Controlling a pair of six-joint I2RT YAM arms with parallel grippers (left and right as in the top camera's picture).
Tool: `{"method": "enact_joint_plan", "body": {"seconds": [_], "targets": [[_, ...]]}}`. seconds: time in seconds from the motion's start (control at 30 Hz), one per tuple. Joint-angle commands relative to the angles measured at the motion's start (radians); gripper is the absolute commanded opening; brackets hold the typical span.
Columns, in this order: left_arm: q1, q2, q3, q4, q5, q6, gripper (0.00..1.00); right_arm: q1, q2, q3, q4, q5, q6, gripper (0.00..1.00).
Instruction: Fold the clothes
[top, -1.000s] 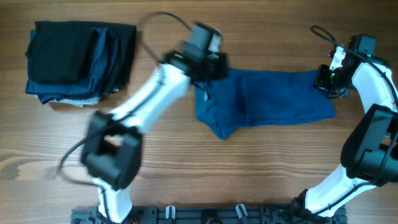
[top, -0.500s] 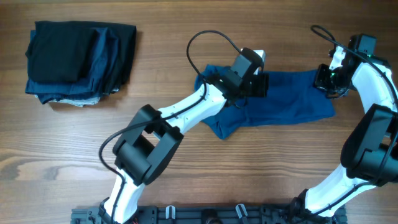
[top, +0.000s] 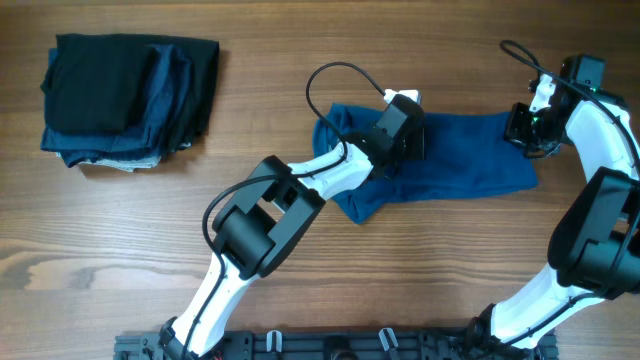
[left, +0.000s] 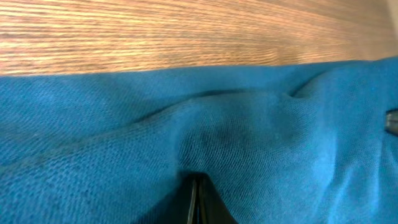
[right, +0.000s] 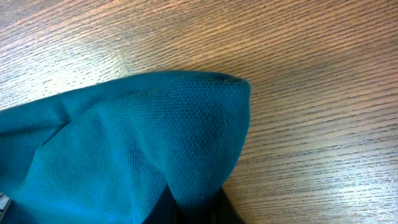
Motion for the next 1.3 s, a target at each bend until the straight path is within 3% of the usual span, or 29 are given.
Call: {"method": "enact_joint_plan", "body": {"seconds": [0.0, 0.2, 0.37, 0.83, 1.1, 1.27], "targets": [[0.001, -0.105, -0.002, -0.083, -0.137, 0.04, 0.04, 0.006, 0.013, -0.003, -0.001, -0.029, 0.012, 0.04], [-0.018, -0.314, -0.002, -0.29, -0.136, 0.039, 0.04, 0.006, 0.013, -0.003, -0.001, -0.029, 0.012, 0.04], [-0.056, -0.283, -0.003, -0.422, -0.053, 0.039, 0.04, 0.006, 0.013, -0.003, -0.001, -0.029, 0.012, 0.04], [-0.106, -0.045, -0.003, -0.419, 0.018, 0.04, 0.04, 0.006, 0.013, -0.003, -0.002, -0.029, 0.013, 0.04], [-0.121, -0.258, -0.002, -0.441, 0.018, 0.04, 0.04, 0.006, 0.013, -0.003, -0.001, -0.029, 0.012, 0.04], [-0.132, -0.251, -0.003, -0.478, 0.022, 0.04, 0.04, 0.006, 0.013, -0.003, -0.001, -0.029, 0.012, 0.05]]}}
